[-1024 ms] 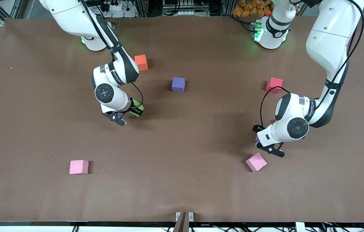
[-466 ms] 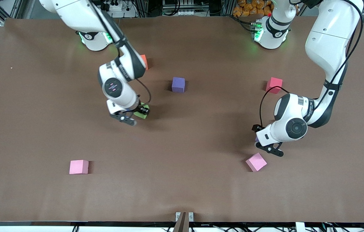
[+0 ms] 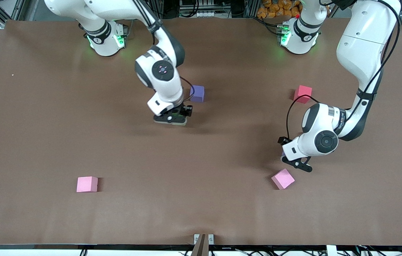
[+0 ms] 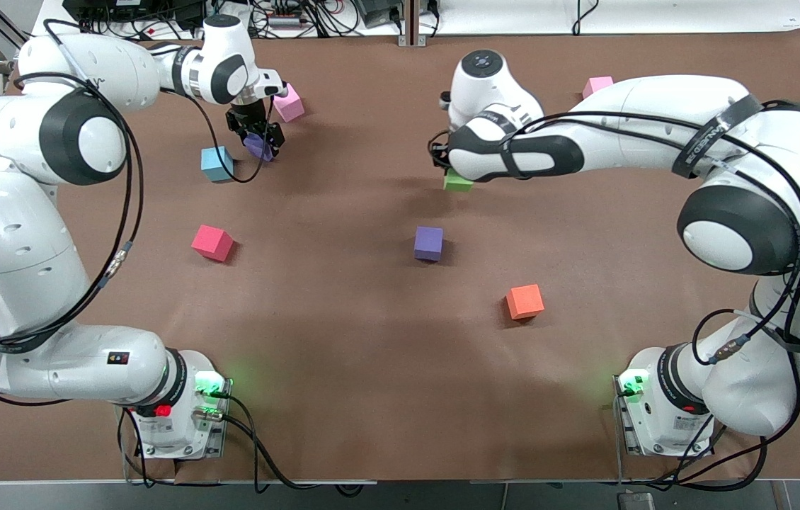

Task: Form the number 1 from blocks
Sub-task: 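Place the green cube below the center purple cube while the left gripper carries purple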

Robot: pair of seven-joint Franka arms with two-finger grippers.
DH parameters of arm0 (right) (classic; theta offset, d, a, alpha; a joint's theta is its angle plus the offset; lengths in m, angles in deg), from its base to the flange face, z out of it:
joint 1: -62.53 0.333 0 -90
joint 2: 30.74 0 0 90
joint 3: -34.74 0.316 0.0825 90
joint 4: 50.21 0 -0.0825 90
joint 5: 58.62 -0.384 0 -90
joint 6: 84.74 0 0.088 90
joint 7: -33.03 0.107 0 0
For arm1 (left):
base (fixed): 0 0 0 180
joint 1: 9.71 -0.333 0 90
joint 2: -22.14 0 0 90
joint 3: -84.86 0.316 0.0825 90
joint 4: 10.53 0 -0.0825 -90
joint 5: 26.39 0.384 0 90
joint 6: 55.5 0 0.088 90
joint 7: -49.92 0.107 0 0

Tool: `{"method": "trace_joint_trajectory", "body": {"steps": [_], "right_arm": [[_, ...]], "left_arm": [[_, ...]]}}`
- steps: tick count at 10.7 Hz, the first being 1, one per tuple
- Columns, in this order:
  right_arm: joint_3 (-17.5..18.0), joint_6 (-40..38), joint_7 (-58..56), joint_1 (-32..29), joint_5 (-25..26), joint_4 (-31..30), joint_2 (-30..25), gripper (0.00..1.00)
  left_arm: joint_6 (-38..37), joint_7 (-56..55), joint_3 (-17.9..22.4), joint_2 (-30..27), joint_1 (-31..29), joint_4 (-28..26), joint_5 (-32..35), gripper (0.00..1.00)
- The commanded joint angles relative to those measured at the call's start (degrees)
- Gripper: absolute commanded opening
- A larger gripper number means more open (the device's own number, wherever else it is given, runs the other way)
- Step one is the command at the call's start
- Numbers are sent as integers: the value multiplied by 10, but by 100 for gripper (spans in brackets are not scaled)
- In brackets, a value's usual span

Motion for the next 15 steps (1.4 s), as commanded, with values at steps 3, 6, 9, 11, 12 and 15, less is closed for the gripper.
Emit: {"method": "trace_joint_trajectory", "body": {"steps": [3, 6, 9, 11, 12, 15], "right_arm": [[-4, 50, 34, 59, -49, 20, 58, 52], [-4, 58, 47, 69, -58, 18, 64, 52], [-4, 53, 47, 69, -58, 10, 60, 52], [-3, 57, 44, 69, -58, -13, 49, 52], [-1, 55, 45, 70, -58, -16, 46, 52], [3, 53, 45, 76, -58, -27, 39, 52]], "left_arm": [[3, -16, -1, -6, 1, -7, -3, 100], [3, -13, -1, -6, -2, -7, -2, 100], [3, -15, -1, -8, -5, -6, -3, 45], [3, -20, -1, -8, -8, -6, -18, 0], [3, -29, -1, -7, -7, -6, -52, 0], [3, -33, -1, -7, -7, -6, -64, 0]]}}
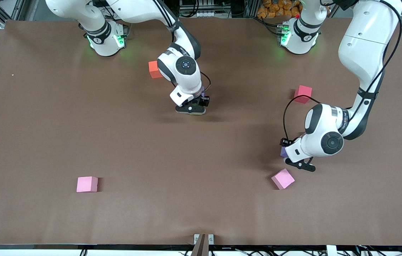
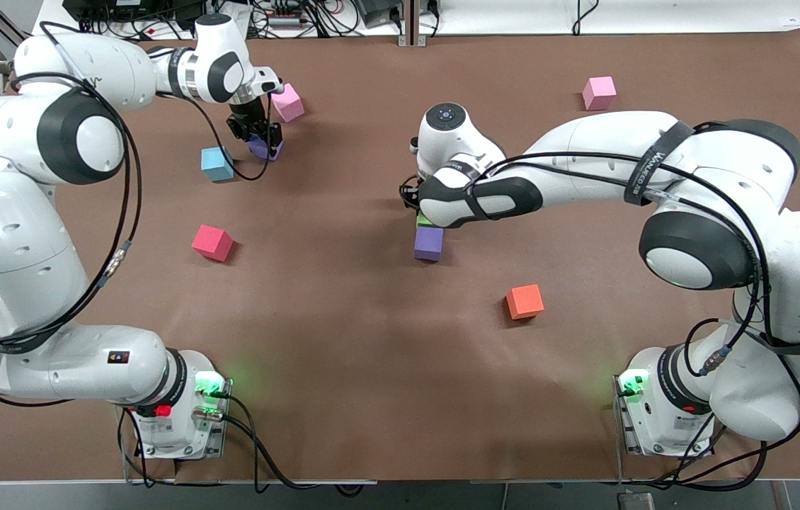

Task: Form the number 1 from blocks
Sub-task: 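Place the green cube below the center purple cube while the left gripper carries purple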

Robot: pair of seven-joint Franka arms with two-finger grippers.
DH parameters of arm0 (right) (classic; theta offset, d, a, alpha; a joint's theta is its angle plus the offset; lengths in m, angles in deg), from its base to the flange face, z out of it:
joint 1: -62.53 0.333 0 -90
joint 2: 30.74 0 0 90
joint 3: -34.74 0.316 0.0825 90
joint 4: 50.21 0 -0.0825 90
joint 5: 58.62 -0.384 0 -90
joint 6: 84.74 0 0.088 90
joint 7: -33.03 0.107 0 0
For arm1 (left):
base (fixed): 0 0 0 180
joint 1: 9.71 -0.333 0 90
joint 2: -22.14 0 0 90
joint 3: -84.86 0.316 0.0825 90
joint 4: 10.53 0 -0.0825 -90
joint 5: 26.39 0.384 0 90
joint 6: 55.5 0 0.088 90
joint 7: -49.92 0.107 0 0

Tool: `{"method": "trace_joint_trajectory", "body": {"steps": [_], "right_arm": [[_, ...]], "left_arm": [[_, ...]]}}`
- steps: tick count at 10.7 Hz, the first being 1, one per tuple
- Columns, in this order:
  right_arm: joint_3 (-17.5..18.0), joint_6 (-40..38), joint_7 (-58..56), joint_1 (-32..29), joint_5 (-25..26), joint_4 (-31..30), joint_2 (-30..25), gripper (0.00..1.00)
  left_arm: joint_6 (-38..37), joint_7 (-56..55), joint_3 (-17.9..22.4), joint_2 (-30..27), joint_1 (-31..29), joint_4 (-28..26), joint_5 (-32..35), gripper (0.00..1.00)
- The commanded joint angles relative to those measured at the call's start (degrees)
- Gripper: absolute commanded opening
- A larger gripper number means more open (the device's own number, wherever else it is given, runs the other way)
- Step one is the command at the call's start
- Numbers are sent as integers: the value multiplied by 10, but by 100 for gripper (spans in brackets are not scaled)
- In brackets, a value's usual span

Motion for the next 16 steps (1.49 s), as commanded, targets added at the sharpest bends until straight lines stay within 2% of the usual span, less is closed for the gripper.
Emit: {"method": "trace_joint_trajectory", "body": {"steps": [1, 2, 3, 4, 7, 10, 13, 14, 16], "right_arm": [[1, -1, 6, 9, -7, -21, -18, 52], [1, -1, 7, 14, -7, -21, -18, 54], [1, -1, 7, 15, -7, -21, -18, 72], [1, -2, 7, 15, -7, -21, -18, 100], [1, -17, 7, 8, -7, -21, -38, 100], [1, -51, -1, -39, -5, -21, -82, 100], [1, -53, -6, -141, 4, -10, -90, 100], [-2, -53, -48, -182, 25, 5, -88, 100], [-2, -54, -176, -268, 32, 39, -72, 100]], "left_arm": [[3, -12, -1, -6, 0, -5, -13, 0], [3, -20, -1, -6, 0, -5, -13, 0], [3, -22, -1, -6, 0, -5, -13, 0], [3, -23, -1, -6, 0, -5, -13, 0], [3, -23, -1, -6, 1, -5, -13, 0], [3, -36, -1, -6, 4, -5, -13, 0], [-2, -85, -2, -15, 22, -7, -12, 0], [-4, -116, -2, -24, 44, -7, -13, 0], [-5, -177, -2, -39, 76, -7, -12, 0]]}}
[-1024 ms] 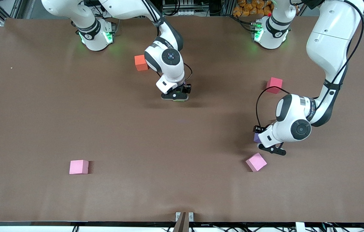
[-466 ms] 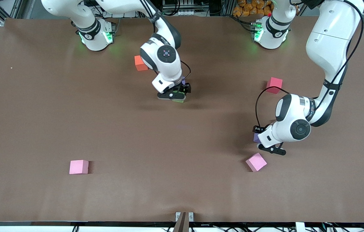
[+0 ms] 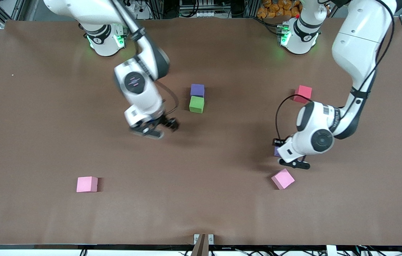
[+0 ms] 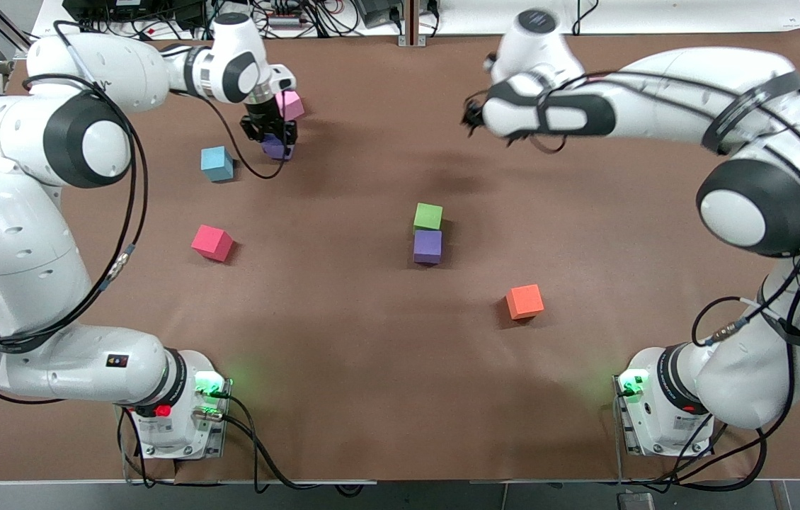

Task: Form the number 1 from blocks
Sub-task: 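Reach the right gripper to the pink cube while the left gripper carries purple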

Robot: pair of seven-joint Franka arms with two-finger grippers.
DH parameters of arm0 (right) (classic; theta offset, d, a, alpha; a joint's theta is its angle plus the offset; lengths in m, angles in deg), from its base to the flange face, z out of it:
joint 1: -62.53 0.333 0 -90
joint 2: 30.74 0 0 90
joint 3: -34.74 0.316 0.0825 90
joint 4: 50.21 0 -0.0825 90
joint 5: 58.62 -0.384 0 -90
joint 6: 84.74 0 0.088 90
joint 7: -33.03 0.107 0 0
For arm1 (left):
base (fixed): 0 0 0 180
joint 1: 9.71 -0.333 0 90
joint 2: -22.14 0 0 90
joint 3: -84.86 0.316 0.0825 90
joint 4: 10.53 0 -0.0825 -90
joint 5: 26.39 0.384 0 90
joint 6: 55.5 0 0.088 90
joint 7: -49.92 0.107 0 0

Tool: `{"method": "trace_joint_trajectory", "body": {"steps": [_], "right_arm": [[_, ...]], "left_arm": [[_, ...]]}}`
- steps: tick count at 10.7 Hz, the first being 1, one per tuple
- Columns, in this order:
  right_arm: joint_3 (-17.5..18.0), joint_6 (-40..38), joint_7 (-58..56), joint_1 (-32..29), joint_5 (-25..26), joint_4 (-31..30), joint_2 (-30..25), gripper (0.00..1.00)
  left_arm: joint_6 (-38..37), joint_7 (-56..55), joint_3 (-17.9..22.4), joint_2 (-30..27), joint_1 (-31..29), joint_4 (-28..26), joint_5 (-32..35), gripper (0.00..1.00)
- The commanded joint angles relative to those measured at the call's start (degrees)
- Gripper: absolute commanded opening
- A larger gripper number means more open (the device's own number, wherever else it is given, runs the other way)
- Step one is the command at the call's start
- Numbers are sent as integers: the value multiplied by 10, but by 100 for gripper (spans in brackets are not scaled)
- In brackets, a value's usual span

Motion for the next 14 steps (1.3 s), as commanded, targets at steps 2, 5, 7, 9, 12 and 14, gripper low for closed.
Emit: {"method": "trace_joint_trajectory", "body": {"steps": [2, 5, 7, 9, 12, 14], "right_arm": [[10, -4, -174, -110, 12, 39, 20, 100], [8, -4, -314, -182, 13, 88, 56, 100], [7, 1, -366, -213, 13, 130, 93, 100], [7, 2, -374, -237, 13, 161, 122, 100], [7, 15, -387, -264, 13, 202, 158, 100], [6, 72, -422, -272, 12, 205, 179, 100]], "left_arm": [[-4, -120, 5, -39, 75, -8, -12, 0], [-4, -263, 5, -12, 159, 50, -12, 0], [-4, -328, 6, 10, 218, 61, -13, 0], [-3, -406, 5, 42, 261, 97, -12, 0], [14, -487, 7, 74, 313, 133, -12, 0], [62, -527, 11, 87, 321, 143, -12, 0]]}}
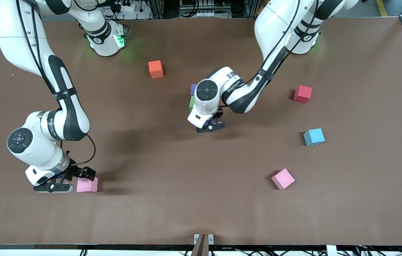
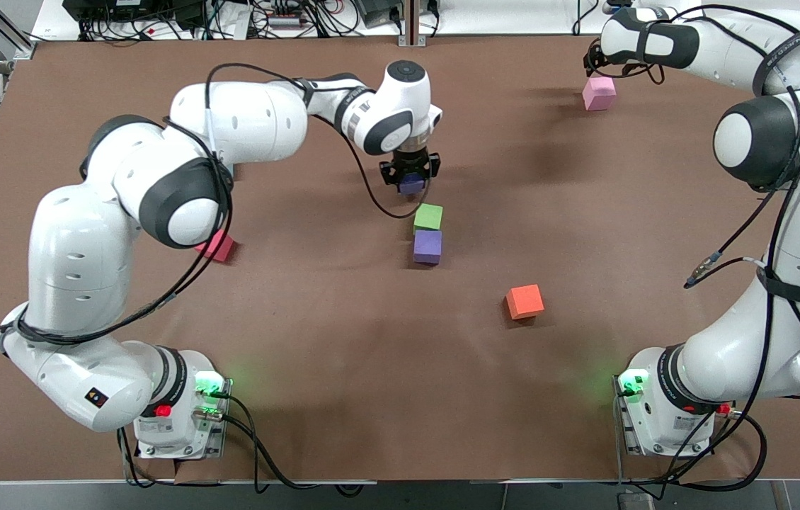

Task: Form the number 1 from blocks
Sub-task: 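Reach the right gripper to the pink cube while the left gripper carries purple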

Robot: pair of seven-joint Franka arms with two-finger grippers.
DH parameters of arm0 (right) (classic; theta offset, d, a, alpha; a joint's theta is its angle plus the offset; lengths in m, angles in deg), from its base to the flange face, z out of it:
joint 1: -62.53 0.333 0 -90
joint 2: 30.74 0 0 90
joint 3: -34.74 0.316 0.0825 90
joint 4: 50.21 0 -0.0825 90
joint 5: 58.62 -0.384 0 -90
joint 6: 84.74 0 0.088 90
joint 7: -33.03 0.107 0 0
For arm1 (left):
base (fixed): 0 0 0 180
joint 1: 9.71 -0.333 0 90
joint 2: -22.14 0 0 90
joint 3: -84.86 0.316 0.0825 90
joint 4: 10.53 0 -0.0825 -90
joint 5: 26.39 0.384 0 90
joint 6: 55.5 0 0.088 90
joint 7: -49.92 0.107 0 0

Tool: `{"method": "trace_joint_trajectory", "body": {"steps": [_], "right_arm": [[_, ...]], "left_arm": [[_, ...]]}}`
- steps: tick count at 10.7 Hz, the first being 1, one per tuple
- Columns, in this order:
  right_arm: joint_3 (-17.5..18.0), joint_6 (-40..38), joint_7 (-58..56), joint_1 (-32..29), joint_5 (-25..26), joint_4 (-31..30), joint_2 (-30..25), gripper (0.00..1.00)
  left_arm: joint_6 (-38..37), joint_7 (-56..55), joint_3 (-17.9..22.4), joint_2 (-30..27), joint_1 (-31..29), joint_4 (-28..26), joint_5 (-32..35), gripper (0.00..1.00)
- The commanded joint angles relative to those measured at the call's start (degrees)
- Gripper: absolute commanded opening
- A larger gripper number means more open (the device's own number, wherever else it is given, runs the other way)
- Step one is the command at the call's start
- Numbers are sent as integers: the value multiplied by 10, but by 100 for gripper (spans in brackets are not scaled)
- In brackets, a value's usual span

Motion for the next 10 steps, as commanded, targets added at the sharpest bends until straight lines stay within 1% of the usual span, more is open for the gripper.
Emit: {"method": "trace_joint_trajectory", "body": {"steps": [1, 8, 10], "right_arm": [[9, 31, -31, -14, 5, 26, 36, 100], [9, 47, -31, -18, 1, 31, 70, 100], [9, 71, -30, -18, -2, 30, 82, 100]], "left_arm": [[22, -30, 10, 24, 19, 28, -10, 0], [22, -20, 8, 22, 36, 22, -3, 0], [22, -18, 8, 23, 40, 21, -3, 0]]}}
